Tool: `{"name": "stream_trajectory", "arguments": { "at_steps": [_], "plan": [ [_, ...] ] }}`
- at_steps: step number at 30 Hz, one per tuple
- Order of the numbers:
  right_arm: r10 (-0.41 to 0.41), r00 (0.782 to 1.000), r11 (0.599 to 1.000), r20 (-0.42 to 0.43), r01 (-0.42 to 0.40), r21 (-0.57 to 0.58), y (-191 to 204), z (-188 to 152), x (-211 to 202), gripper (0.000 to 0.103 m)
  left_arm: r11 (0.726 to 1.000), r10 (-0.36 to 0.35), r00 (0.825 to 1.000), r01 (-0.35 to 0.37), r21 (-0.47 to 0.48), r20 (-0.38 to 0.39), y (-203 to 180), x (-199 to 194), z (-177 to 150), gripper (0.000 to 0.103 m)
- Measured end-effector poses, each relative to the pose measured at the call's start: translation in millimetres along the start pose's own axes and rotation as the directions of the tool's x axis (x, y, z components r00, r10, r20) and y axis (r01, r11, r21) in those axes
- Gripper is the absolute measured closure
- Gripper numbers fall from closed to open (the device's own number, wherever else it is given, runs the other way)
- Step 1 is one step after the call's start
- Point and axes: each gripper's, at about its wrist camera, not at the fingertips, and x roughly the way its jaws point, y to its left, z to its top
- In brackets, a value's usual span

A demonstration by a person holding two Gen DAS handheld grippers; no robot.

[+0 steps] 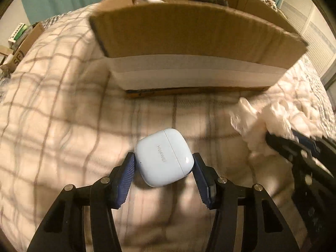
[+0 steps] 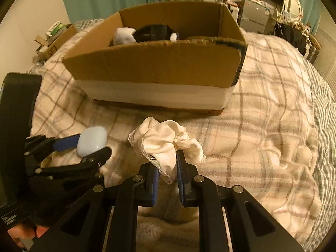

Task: Organize objects
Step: 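Grasp the white lace cloth with the right gripper while the left grasps the white earbud case, then carry the cloth and earbud case into the box and open both grippers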

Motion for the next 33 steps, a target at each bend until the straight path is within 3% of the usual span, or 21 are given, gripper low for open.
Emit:
{"name": "stream_trajectory", "arguments": {
  "at_steps": [5,14,21,33],
  "plan": [
    [0.007,0.999,1.000,0.047,-0.005,-0.028,9,-4,-26,0.089,0.999,0.007,1.000,-0.006,-0.049,0.029,12,-37,-11,0.047],
    [0.000,0.992,0.999,0.128,0.004,-0.034,17,-12,-92,0.089,0.998,0.029,0.991,-0.022,-0.057,0.130,25,-112,-21,0.047],
    [-0.002,0.979,1.000,0.204,0.009,-0.030,20,-9,-136,0.089,1.000,0.015,0.976,-0.010,-0.025,0.216,5,-159,-16,0.047],
    [-0.005,0.945,1.000,0.328,0.014,-0.025,4,36,-183,0.089,0.998,0.033,0.953,-0.047,0.040,0.302,-16,-189,34,0.047]
  ]
}}
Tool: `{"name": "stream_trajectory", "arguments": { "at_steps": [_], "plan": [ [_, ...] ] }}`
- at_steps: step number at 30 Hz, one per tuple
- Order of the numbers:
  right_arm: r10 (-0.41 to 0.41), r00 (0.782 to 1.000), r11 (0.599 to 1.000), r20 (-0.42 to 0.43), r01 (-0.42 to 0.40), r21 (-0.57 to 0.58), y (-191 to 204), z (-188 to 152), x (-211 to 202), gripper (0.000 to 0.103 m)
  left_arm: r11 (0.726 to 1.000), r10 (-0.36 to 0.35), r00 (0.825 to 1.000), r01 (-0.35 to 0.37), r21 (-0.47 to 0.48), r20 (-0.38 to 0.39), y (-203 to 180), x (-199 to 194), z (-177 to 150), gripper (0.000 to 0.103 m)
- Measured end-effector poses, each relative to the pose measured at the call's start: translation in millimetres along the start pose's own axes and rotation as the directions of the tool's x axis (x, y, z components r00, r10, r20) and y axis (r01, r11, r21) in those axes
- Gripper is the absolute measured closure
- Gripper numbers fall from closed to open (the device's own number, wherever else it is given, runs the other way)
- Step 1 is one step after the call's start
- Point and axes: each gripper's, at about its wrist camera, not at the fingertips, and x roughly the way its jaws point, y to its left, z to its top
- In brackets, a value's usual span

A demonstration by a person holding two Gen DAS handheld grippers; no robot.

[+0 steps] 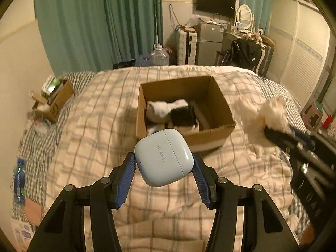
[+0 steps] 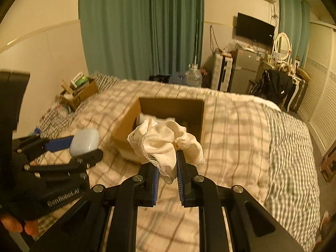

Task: Organize objects
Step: 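Carry the cloth and earbud case into the box and open both grippers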

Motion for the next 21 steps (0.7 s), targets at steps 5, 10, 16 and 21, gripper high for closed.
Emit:
{"name": "stream_trajectory", "arguments": {
  "at_steps": [5,10,16,21],
  "plan": [
    [0.014,0.999,1.000,0.033,-0.015,0.001,-12,37,11,0.089,0.999,0.000,0.999,-0.001,0.048,0.032,-9,11,31,0.047],
    [0.006,0.999,1.000,0.041,-0.006,-0.002,-21,65,32,0.089,0.998,-0.024,0.998,0.021,0.051,0.059,-10,29,67,0.047],
    [0.005,1.000,1.000,0.024,-0.005,0.004,-30,86,70,0.089,0.997,-0.029,0.996,0.022,0.080,0.082,-10,55,95,0.047],
    [0.008,1.000,1.000,-0.003,-0.008,0.006,-34,94,109,0.089,0.994,-0.010,0.998,0.003,0.106,0.060,-7,89,104,0.047]
  ]
}}
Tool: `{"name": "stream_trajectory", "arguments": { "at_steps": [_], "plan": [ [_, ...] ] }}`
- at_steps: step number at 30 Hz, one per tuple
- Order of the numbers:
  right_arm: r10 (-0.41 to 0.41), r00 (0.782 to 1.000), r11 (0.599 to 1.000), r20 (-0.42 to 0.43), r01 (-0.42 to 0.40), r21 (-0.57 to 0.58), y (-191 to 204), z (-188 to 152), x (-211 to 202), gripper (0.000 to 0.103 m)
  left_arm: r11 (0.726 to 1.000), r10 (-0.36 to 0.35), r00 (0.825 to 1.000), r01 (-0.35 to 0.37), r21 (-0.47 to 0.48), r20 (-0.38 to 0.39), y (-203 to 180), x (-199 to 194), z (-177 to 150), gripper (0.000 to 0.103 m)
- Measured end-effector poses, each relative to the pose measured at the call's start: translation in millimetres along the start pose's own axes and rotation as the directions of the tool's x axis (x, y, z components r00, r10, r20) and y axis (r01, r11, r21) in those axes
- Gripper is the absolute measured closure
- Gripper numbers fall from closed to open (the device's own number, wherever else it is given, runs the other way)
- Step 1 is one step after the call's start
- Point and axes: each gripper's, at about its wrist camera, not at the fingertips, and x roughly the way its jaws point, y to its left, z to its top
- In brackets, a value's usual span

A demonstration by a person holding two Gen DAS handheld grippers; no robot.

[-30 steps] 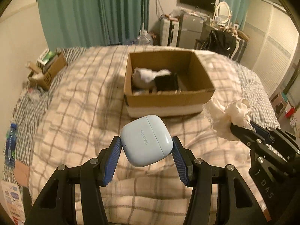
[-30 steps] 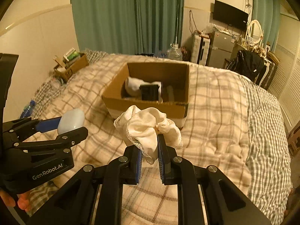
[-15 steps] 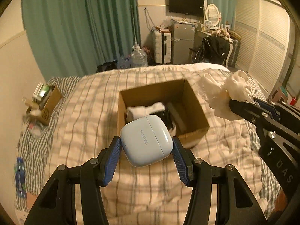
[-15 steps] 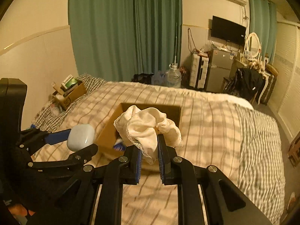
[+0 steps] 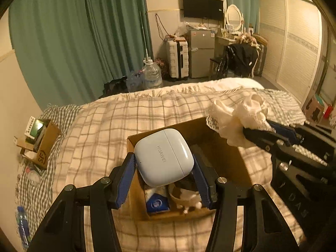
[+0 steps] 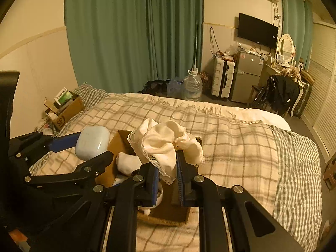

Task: Organize objects
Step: 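Carry the cloth and earbud case into the box and open both grippers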

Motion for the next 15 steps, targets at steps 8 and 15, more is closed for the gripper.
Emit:
{"name": "stream_trajectory", "arguments": {
  "at_steps": [8,15],
  "plan": [
    [0.021,0.998,0.999,-0.057,-0.019,0.038,-15,-5,56,0.089,0.999,-0.028,0.998,0.026,-0.028,-0.053,4,52,-5,0.047],
    [0.039,0.995,0.998,-0.093,-0.034,0.051,-18,-14,91,0.086,0.996,-0.062,0.995,0.057,-0.065,-0.080,10,84,-12,0.046]
  ]
}}
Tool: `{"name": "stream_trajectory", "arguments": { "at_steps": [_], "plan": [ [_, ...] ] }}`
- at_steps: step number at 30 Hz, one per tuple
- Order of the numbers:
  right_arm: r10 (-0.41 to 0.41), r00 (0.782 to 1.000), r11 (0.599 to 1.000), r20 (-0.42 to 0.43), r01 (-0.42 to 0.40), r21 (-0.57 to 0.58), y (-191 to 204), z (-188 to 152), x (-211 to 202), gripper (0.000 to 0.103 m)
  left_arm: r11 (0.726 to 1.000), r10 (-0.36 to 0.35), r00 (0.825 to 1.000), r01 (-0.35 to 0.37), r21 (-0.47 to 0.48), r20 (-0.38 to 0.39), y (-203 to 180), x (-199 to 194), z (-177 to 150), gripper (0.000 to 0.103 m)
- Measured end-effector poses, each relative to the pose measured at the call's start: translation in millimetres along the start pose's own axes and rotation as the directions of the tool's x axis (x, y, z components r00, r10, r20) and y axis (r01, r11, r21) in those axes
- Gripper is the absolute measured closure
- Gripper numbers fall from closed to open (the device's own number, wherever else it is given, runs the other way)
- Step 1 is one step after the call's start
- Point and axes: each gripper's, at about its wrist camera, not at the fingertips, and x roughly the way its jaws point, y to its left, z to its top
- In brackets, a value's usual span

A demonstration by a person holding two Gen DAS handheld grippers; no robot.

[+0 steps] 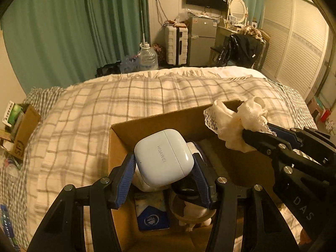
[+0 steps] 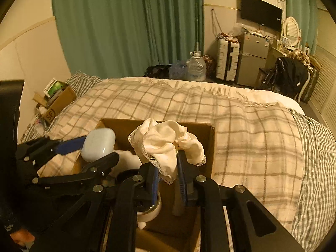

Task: Organize objects

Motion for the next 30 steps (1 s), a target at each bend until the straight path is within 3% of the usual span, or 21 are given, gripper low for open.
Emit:
{"name": "stream_trajectory", "arguments": {
  "at_steps": [3,4,6,8,13,17,25,30],
  "plan": [
    [0.000,1.000,1.000,-0.002,0.000,0.000,1,1,5,0.078,1.000,0.001,1.000,-0.001,-0.011,-0.005,2,6,1,0.044],
    [-0.010,1.000,1.000,0.000,0.010,-0.002,0,3,5,0.070,1.000,0.012,1.000,-0.012,-0.009,-0.002,3,6,2,0.041],
    [-0.017,1.000,1.000,0.002,0.017,-0.005,0,4,2,0.058,0.999,0.042,0.999,-0.042,-0.007,0.008,4,2,5,0.020],
    [-0.020,1.000,1.000,0.008,0.020,0.000,-1,6,-5,0.051,0.999,0.046,0.999,-0.046,-0.013,0.025,6,-6,6,0.013],
    [-0.039,0.998,0.999,0.046,0.038,0.029,-7,13,-36,0.037,0.998,0.061,0.997,-0.061,-0.007,0.037,4,-37,12,0.010],
    [-0.074,0.992,0.997,0.104,0.071,0.034,-7,20,-81,0.022,0.998,0.064,0.993,-0.065,0.005,0.095,-1,-81,16,0.003],
    [-0.121,0.970,0.992,0.210,0.113,0.049,0,30,-187,0.013,0.997,0.072,0.972,-0.070,-0.015,0.222,-3,-179,21,0.000],
    [-0.140,0.951,0.990,0.275,0.131,0.053,12,22,-242,0.001,0.997,0.075,0.954,-0.068,-0.034,0.289,-3,-230,10,0.000]
  ]
}}
